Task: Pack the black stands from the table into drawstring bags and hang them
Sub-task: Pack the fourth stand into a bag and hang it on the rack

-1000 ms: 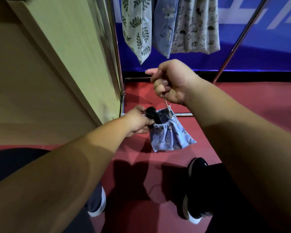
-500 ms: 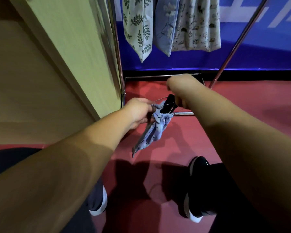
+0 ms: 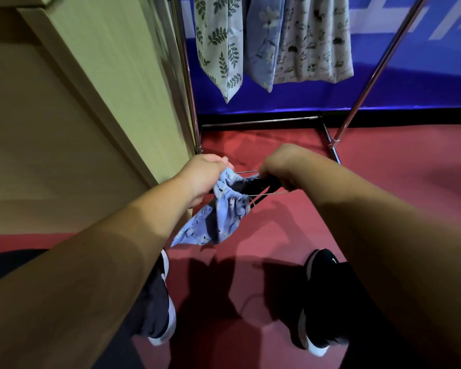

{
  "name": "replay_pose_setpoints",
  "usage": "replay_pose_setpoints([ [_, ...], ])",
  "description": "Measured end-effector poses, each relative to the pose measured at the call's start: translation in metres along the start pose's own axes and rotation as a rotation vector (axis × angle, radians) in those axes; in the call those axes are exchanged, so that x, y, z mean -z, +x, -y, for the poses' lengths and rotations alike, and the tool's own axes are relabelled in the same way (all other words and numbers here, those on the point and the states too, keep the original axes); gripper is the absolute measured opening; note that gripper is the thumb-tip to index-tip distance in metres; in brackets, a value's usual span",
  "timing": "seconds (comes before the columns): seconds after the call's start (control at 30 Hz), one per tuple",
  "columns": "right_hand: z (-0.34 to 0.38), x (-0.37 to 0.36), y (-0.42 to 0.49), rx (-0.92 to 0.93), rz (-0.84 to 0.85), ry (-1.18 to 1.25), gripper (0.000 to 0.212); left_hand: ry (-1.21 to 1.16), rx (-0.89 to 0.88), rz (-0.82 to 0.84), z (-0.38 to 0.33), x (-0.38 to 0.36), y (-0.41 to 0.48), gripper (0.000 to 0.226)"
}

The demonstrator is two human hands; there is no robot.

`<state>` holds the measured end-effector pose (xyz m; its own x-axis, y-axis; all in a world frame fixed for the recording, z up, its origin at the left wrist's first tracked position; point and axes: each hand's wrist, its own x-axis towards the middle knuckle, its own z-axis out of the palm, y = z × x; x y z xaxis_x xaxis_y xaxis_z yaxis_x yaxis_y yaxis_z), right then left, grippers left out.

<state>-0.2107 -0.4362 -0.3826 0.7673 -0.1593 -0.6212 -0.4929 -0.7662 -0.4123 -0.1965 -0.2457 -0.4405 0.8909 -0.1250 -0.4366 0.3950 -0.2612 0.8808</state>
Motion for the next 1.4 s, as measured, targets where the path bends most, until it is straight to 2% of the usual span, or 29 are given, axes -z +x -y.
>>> replay_pose_setpoints([
  [0.17, -0.002, -0.007, 0.008, -0.039, 0.069, 0.022, 0.028, -0.031, 0.025, 0.062, -0.006, 0.005, -0.003, 0.018],
  [0.23, -0.001, -0.008, 0.005, -0.036, 0.092, 0.035, 0.031, 0.006, 0.039, 0.049, -0.007, 0.010, -0.003, 0.022],
  [0.37, 0.001, -0.004, 0.004, 0.022, -0.031, 0.048, 0.038, 0.038, 0.067, -0.015, -0.011, 0.015, -0.004, 0.037],
  [0.43, 0.002, -0.005, 0.008, 0.030, -0.044, 0.050, 0.034, 0.084, 0.058, -0.035, -0.014, 0.014, -0.006, 0.040],
  [0.57, 0.004, -0.008, 0.017, 0.040, -0.174, 0.099, 0.047, 0.260, -0.015, -0.128, -0.011, 0.017, -0.005, 0.031],
  [0.77, 0.003, -0.008, 0.022, 0.066, -0.223, 0.199, 0.047, 0.693, -0.131, -0.388, -0.008, 0.028, -0.003, 0.019],
  [0.87, 0.001, -0.008, 0.023, 0.073, -0.242, 0.183, 0.048, 0.761, -0.137, -0.453, -0.009, 0.033, 0.000, 0.009],
  [0.93, 0.001, -0.008, 0.025, 0.075, -0.248, 0.162, 0.049, 0.788, -0.136, -0.484, -0.010, 0.036, 0.001, 0.013],
  [1.0, 0.000, -0.008, 0.027, 0.081, -0.262, 0.132, 0.049, 0.740, -0.148, -0.494, -0.010, 0.035, 0.001, 0.005],
  [1.07, -0.001, -0.009, 0.030, 0.095, -0.268, 0.107, 0.051, 0.621, -0.136, -0.472, -0.011, 0.033, 0.002, 0.010],
  [1.23, -0.003, -0.013, 0.034, 0.099, -0.268, 0.051, 0.050, 0.113, -0.092, -0.192, -0.019, 0.025, 0.000, 0.012],
  [1.4, -0.002, -0.014, 0.040, 0.110, -0.257, 0.054, 0.052, 0.011, -0.025, -0.045, -0.023, 0.020, -0.004, 0.014],
])
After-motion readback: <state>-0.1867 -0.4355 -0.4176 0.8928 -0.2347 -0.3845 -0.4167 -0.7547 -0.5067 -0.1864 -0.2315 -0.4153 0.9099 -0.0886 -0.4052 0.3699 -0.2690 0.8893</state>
